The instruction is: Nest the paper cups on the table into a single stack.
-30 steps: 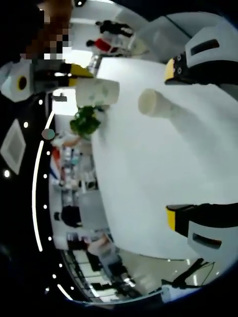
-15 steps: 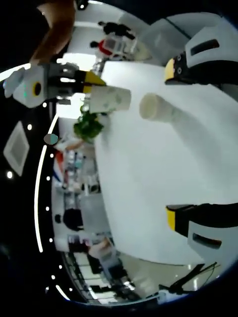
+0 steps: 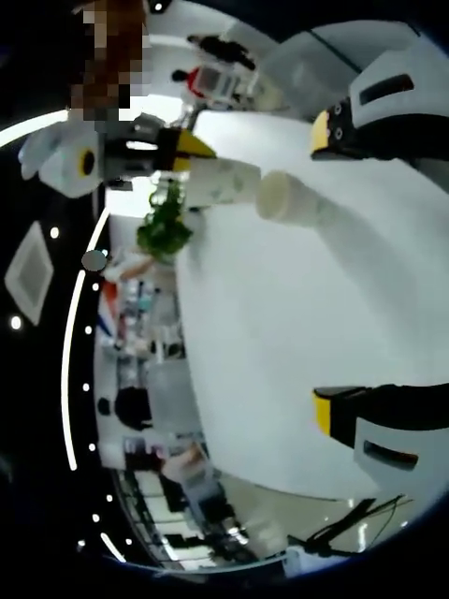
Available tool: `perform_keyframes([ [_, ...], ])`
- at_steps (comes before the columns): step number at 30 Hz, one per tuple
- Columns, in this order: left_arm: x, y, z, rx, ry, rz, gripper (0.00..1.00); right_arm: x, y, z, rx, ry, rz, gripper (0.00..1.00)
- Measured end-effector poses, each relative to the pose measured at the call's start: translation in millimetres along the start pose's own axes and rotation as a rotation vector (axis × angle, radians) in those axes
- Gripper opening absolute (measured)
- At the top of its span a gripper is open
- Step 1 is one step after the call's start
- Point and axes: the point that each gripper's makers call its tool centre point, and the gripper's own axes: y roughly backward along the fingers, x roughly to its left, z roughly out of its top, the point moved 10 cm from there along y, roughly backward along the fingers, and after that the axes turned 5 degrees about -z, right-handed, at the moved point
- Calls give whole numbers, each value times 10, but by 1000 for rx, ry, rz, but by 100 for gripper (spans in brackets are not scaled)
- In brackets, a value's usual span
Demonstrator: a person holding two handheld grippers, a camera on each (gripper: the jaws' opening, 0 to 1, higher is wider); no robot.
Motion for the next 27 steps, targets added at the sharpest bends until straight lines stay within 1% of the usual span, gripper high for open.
perform_keyframes([
  [3,-1,0,-5,0,1,3,98,-6,-44,-2,6,1,-8,0],
  [7,-6,2,-7,-1,5,4,98,-16,-108,2,1,-21,-9,0],
  [20,-29,11,-32,0,15,4,98,4,-310,2,12,-59,9,0],
  [27,-16,9,-45,0,21,8,98,-4,-437,-4,19,-70,2,0],
])
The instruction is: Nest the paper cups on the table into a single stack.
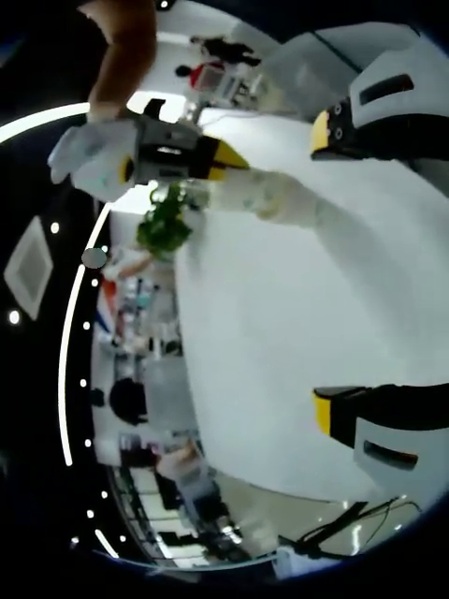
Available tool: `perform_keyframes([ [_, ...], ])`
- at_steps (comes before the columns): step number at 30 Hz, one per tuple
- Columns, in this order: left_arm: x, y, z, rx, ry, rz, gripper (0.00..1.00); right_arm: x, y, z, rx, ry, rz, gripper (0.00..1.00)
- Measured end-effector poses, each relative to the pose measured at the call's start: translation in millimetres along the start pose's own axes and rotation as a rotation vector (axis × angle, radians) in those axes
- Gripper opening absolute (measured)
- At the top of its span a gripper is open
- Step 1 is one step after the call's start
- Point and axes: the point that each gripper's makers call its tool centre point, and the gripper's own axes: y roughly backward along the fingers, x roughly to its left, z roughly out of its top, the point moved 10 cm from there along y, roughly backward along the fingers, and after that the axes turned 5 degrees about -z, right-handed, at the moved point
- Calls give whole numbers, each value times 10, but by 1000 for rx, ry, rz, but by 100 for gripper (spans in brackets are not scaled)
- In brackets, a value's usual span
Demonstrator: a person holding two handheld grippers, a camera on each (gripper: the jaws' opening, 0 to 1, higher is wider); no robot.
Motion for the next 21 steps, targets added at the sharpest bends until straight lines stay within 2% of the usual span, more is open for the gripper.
perform_keyframes([
  [7,-14,-11,-7,3,3,-4,98,32,-163,-6,5,-13,2,0],
  [16,-24,4,-19,12,0,-6,98,22,-261,-2,-2,-29,-4,0],
  [21,-20,11,-20,10,4,-6,98,26,-344,5,-14,-23,-38,0],
])
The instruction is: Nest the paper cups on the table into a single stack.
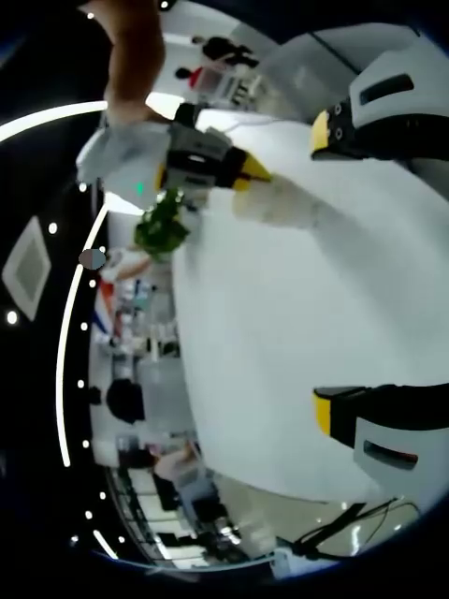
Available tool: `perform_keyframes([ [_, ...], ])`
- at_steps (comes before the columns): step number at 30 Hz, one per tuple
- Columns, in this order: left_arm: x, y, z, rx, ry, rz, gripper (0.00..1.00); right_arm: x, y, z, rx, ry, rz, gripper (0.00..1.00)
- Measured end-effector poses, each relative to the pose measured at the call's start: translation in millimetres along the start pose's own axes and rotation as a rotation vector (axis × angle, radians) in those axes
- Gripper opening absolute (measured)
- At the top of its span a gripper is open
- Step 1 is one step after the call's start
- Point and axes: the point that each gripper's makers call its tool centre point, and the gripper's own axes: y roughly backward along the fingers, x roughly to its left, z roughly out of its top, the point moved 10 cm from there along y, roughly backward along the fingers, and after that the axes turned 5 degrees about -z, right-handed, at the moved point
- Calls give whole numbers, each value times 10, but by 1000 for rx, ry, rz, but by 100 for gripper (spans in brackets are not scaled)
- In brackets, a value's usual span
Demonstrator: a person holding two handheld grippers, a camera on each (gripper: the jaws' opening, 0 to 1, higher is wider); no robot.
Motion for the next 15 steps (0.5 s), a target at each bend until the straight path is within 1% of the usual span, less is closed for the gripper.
perform_keyframes([
  [4,-9,-4,9,-1,-2,-2,98,20,-62,3,-4,-6,-5,0],
  [15,-2,-17,-3,9,-2,-6,98,13,-111,0,-8,-1,-23,0],
])
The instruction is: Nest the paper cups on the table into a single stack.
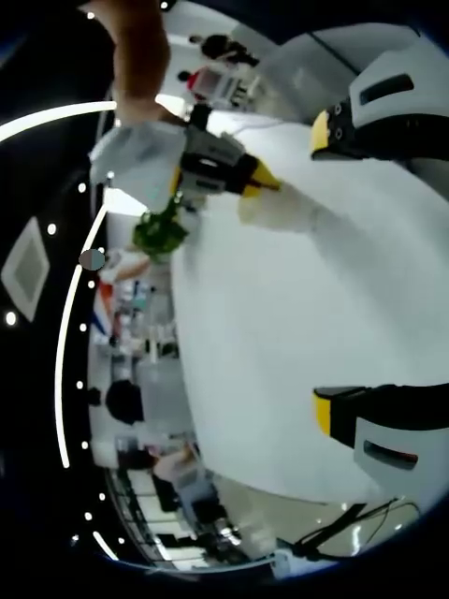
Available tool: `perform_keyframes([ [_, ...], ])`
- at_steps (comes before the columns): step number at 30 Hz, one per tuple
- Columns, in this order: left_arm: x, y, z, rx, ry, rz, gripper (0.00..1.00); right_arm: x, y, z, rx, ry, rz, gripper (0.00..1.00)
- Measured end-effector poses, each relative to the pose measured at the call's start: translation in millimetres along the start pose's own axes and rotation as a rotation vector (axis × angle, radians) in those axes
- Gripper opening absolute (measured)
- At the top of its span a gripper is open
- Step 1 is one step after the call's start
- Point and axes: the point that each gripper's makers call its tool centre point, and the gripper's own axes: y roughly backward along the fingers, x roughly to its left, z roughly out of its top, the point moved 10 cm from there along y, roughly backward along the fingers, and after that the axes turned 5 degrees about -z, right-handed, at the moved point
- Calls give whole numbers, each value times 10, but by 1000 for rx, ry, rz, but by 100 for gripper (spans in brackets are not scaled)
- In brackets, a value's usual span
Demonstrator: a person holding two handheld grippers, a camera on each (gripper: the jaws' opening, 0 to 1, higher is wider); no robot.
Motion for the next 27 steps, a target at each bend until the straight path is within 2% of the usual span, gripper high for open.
perform_keyframes([
  [4,2,-5,7,1,0,0,98,-18,23,7,-12,34,-28,0],
  [7,9,-15,4,1,2,1,98,-48,30,-20,-1,66,-40,8],
  [8,9,-18,3,0,3,0,98,-63,31,-17,-19,83,-51,11],
  [10,9,-26,-4,3,3,0,98,-89,48,-30,-28,71,-57,14],
  [17,6,-46,-33,11,7,-3,98,-148,129,-60,-63,96,-83,34],
  [20,8,-58,-36,15,6,-4,98,-183,187,-52,-86,113,-109,35],
  [27,-2,-82,-19,12,1,-9,98,-200,297,-87,-120,113,-100,43],
])
